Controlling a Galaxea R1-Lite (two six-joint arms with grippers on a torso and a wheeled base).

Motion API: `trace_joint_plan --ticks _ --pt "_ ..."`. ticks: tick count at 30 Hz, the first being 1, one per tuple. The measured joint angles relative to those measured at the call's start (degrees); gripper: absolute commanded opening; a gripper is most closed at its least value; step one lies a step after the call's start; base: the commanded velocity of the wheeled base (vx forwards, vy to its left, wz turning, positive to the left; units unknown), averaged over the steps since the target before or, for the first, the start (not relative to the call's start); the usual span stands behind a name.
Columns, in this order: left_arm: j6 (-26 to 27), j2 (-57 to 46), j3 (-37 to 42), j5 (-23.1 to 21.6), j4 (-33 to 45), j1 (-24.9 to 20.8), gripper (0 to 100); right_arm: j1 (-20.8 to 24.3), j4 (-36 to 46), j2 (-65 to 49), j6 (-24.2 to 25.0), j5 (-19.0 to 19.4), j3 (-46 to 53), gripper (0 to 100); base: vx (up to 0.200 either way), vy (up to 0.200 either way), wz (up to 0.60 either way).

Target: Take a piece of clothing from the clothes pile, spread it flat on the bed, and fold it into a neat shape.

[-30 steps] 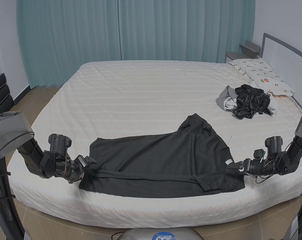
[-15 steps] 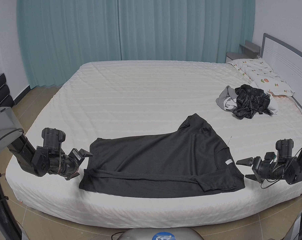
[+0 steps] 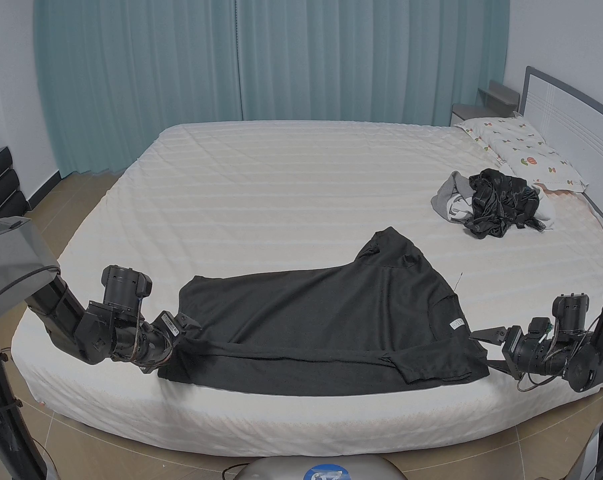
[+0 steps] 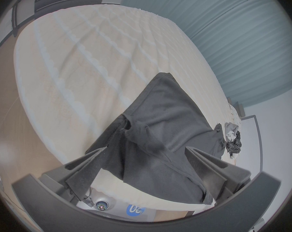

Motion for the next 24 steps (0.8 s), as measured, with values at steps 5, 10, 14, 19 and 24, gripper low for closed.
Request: trace_joint_plan --ticks 5,10,14,19,24 --pt "-0.4 1.9 -1.8 0.8 0.0 0.4 0 0.2 -1.5 0.2 0.0 0.0 0.5 100 0.000 0.000 0.00" --pt "-1.9 3.2 -3.1 2.6 -0.1 0.8 0 -0.1 -3.9 0.2 -0.1 0.0 1.4 100 0.000 0.000 0.00" --pt "-4.5 3.5 -3.8 2.7 -1.1 1.0 0 -0.2 -5.3 0.3 -0.1 0.0 2.1 100 0.000 0.000 0.00" --pt "-6.8 4.1 -4.2 2.8 -4.8 1.7 0 -0.3 -5.8 0.5 -0.2 0.0 2.5 100 0.000 0.000 0.00" --pt "-7.2 5.6 -4.5 2.8 -6.2 2.7 0 -0.3 -5.9 0.7 -0.2 0.0 2.7 100 0.000 0.000 0.00"
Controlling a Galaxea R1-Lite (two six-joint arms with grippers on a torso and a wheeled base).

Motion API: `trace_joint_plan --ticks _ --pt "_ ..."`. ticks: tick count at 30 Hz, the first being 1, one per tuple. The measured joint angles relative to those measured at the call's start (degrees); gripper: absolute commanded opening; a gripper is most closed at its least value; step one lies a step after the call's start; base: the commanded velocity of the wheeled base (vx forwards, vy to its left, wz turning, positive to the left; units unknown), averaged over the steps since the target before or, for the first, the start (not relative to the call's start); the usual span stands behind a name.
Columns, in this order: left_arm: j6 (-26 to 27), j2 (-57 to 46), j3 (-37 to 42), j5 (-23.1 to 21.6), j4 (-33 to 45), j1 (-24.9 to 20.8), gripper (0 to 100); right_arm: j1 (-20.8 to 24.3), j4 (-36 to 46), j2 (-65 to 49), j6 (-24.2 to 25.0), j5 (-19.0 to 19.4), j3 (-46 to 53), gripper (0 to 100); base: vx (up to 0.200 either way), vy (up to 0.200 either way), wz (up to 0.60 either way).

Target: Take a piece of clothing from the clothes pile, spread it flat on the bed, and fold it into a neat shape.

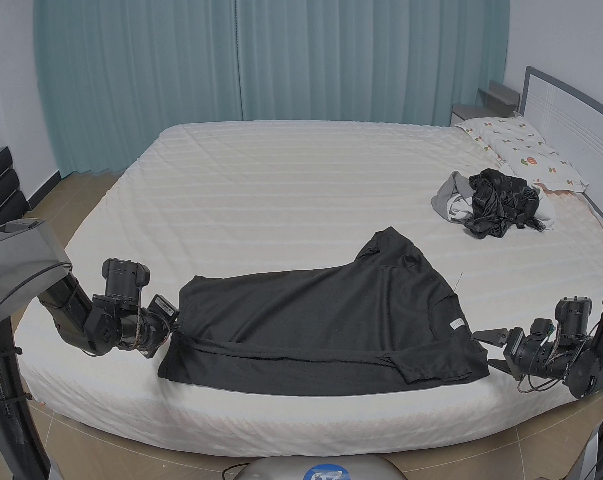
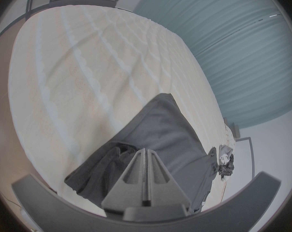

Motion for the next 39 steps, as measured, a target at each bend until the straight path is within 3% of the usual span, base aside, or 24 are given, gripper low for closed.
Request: trace_joint_plan --ticks 8,9,26,27,39 --pt "-0.2 1.0 0.1 -0.8 -0.2 1.3 0 0.0 -0.1 0.8 -0.1 0.0 0.0 100 0.000 0.000 0.00" --pt "-0.2 0.9 0.2 -1.2 -0.4 1.6 100 0.1 -0.4 0.8 -0.1 0.0 0.1 100 0.000 0.000 0.00" --pt "2.6 0.7 3.1 -5.5 -7.3 1.8 100 0.4 -2.5 1.5 0.0 0.0 1.1 100 0.000 0.000 0.00" --pt "2.8 0.9 3.0 -5.5 -7.3 1.8 0 0.4 -2.5 1.6 0.0 0.0 1.1 100 0.000 0.000 0.00" --pt "3.4 2.5 2.2 -4.4 -7.1 2.2 0 0.4 -2.9 2.1 -0.1 -0.1 1.1 100 0.000 0.000 0.00"
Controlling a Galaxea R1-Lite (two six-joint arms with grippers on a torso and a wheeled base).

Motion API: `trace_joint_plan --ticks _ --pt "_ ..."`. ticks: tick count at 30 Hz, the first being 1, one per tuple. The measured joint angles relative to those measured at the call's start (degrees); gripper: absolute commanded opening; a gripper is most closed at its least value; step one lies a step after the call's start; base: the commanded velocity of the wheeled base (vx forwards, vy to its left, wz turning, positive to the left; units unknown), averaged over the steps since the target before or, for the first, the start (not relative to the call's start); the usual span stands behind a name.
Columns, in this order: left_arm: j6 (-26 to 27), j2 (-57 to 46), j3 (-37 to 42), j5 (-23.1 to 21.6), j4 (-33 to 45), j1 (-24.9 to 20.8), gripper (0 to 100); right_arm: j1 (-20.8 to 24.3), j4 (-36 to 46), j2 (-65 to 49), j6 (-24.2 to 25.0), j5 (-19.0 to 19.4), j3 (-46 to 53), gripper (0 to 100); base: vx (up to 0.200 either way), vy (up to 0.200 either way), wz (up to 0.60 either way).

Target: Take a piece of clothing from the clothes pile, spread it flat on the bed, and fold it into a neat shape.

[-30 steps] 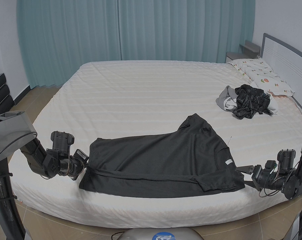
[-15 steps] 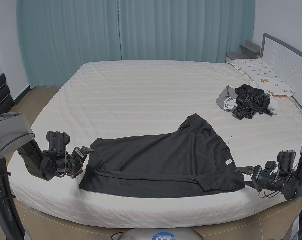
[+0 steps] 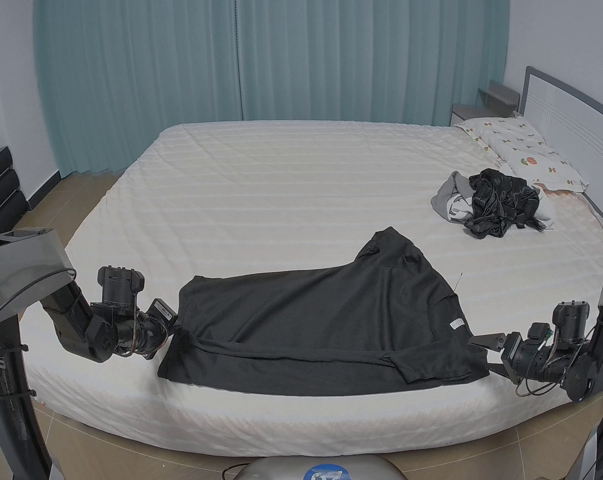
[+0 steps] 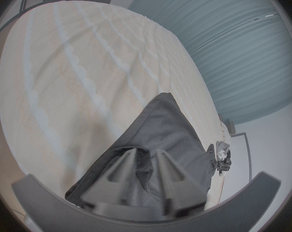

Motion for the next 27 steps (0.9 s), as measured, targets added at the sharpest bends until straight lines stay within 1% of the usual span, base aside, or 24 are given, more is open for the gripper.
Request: trace_joint_plan --ticks 8,12,18,22,25,27 --pt "-0.1 0.1 0.4 0.6 0.0 1.5 0 -0.1 -0.8 0.4 0.0 -0.1 0.1 100 0.000 0.000 0.00" --pt "-0.2 0.2 0.2 1.8 -0.1 1.9 0 -0.1 -0.8 0.4 0.0 -0.2 0.1 100 0.000 0.000 0.00" --pt "-0.2 0.5 -0.1 1.9 -0.2 2.0 0 -0.2 -0.9 0.4 0.0 -0.2 0.0 100 0.000 0.000 0.00" --pt "-0.2 0.7 -0.8 1.9 -0.3 2.0 0 -0.2 -0.9 0.4 0.1 -1.2 -0.2 100 0.000 0.000 0.00" --pt "-0.2 0.9 -1.0 1.9 -0.3 2.0 0 -0.1 -1.3 0.4 0.1 -2.7 -0.4 100 0.000 0.000 0.00" --pt "-0.2 1.0 -1.1 1.9 -0.3 1.9 0 0.0 -3.7 0.4 0.0 -4.1 -0.6 100 0.000 0.000 0.00"
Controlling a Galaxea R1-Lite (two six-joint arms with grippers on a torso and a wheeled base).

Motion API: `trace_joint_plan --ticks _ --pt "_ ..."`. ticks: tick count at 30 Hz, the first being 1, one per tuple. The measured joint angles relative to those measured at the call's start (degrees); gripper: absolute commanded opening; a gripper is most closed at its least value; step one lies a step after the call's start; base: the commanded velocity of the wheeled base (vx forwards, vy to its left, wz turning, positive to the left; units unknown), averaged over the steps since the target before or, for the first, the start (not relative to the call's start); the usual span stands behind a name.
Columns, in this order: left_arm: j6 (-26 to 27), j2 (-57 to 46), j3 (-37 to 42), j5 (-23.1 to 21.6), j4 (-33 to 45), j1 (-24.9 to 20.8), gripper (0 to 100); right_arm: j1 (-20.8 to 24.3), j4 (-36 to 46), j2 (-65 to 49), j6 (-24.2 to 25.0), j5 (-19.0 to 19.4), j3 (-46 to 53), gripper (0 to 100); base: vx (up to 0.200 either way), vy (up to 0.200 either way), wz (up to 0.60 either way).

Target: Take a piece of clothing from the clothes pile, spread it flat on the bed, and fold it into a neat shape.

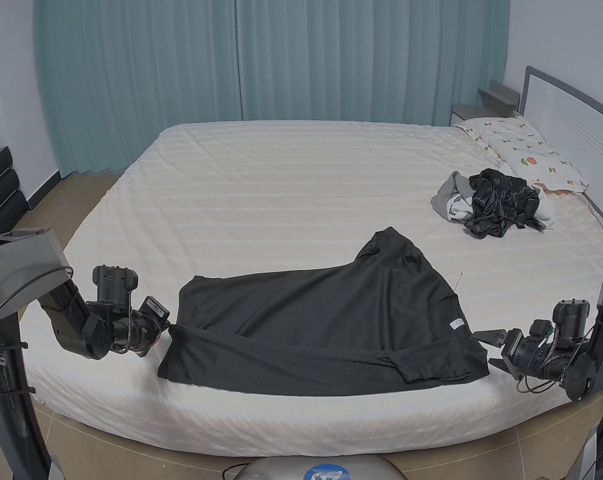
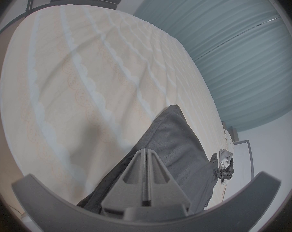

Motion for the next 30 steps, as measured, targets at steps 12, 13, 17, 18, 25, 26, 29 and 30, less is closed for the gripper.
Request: trace_joint_plan --ticks 12,13,17,18,25,26,29,30 --pt "0.0 0.2 0.2 0.0 0.0 -0.3 0 1.9 -1.1 5.5 -5.5 -1.6 -6.4 100 0.000 0.000 0.00" --pt "0.0 0.2 0.2 0.0 0.0 -0.3 0 2.1 -0.8 6.5 -6.6 -1.6 -7.7 100 0.000 0.000 0.00" --pt "0.0 0.2 0.3 0.0 0.0 -0.3 0 3.0 0.9 8.7 -8.6 -1.6 -11.1 100 0.000 0.000 0.00" --pt "0.0 0.2 0.3 -0.1 0.0 -0.3 0 3.1 1.3 9.1 -9.0 -1.6 -11.8 100 0.000 0.000 0.00" --pt "0.0 0.2 0.3 -0.1 0.0 -0.3 0 4.2 9.1 11.6 -12.4 -1.4 -19.0 100 0.000 0.000 0.00" --pt "0.1 0.2 0.3 -0.1 0.0 -0.3 0 4.3 9.9 11.8 -12.6 -1.2 -19.7 100 0.000 0.000 0.00" --pt "0.1 0.2 0.3 -0.1 0.0 -0.3 0 4.5 10.5 12.4 -12.9 -0.9 -21.1 100 0.000 0.000 0.00" --pt "0.1 0.2 0.3 0.0 0.0 -0.3 0 4.7 10.6 12.6 -12.9 -0.9 -21.4 100 0.000 0.000 0.00"
